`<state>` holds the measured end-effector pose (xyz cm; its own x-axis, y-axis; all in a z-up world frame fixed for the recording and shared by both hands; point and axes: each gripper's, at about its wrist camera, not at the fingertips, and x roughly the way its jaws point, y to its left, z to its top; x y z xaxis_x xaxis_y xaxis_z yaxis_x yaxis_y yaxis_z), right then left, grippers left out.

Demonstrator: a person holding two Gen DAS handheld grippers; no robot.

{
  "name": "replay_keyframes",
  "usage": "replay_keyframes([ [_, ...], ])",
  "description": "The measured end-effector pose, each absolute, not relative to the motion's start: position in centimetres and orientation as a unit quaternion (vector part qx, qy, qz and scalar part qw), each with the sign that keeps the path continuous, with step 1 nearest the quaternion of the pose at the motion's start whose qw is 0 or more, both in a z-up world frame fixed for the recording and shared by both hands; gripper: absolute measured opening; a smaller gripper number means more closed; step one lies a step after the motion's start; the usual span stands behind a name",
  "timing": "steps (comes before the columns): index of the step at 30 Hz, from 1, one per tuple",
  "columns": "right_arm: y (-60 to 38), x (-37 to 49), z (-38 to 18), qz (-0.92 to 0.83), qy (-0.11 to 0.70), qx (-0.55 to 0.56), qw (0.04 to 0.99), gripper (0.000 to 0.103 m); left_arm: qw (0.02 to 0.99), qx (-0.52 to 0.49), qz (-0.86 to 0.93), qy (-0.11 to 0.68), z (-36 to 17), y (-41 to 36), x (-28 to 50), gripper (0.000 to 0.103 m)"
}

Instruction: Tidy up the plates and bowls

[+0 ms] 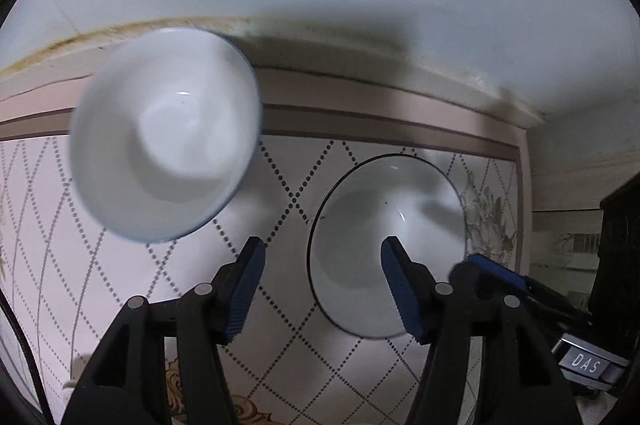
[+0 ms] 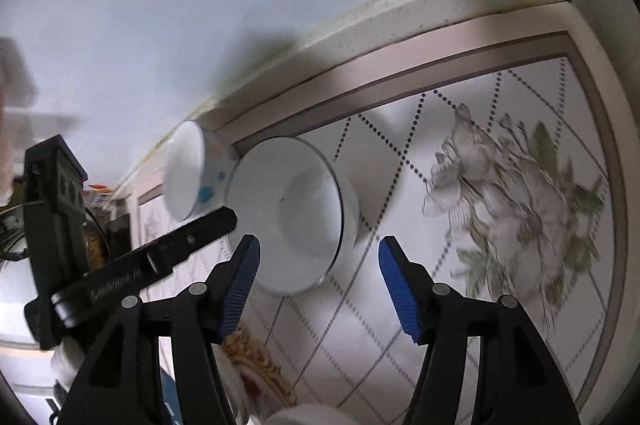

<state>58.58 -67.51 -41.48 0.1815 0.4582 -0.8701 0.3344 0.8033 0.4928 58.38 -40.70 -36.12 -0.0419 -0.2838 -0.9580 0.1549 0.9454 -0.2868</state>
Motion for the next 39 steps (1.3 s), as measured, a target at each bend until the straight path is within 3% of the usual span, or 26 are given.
replay_keyframes([
  [5, -67.3, 59.4, -43.4, 0.035, 0.65, 0.312, 0.692, 0.064, 0.684, -0.049, -0.164, 0.709, -37.0, -41.0, 58.5, 0.054],
  [8, -67.6, 59.6, -44.2, 0.031, 0.646, 0.321, 0.692, 0.062, 0.677, -0.048, -0.172, 0.714, -37.4, -41.1, 58.5, 0.033],
  [9, -67.6, 59.6, -44.3, 0.031, 0.645, 0.321, 0.693, 0.055, 0.676, -0.044, -0.172, 0.715, -37.5, -41.1, 58.6, 0.026],
  [13, -67.3, 59.9, -44.7, 0.032, 0.645, 0.313, 0.696, 0.031, 0.681, -0.03, -0.174, 0.711, -37.8, -41.4, 58.6, 0.019],
  [18, -66.7, 59.8, -45.0, 0.02, 0.643, 0.293, 0.707, 0.018, 0.69, -0.013, -0.165, 0.705, -37.7, -41.4, 58.4, 0.009],
  [20, -66.7, 59.8, -45.0, 0.017, 0.642, 0.287, 0.711, 0.014, 0.693, -0.008, -0.165, 0.702, -37.8, -41.7, 58.4, 0.007],
  [28, -66.5, 59.5, -44.5, 0.013, 0.643, 0.268, 0.717, 0.014, 0.697, 0.003, -0.16, 0.699, -37.7, -42.1, 58.0, 0.007],
  [39, -65.9, 56.6, -41.6, 0.024, 0.631, 0.273, 0.726, 0.013, 0.711, 0.004, -0.172, 0.682, -33.6, -40.8, 53.8, 0.007],
])
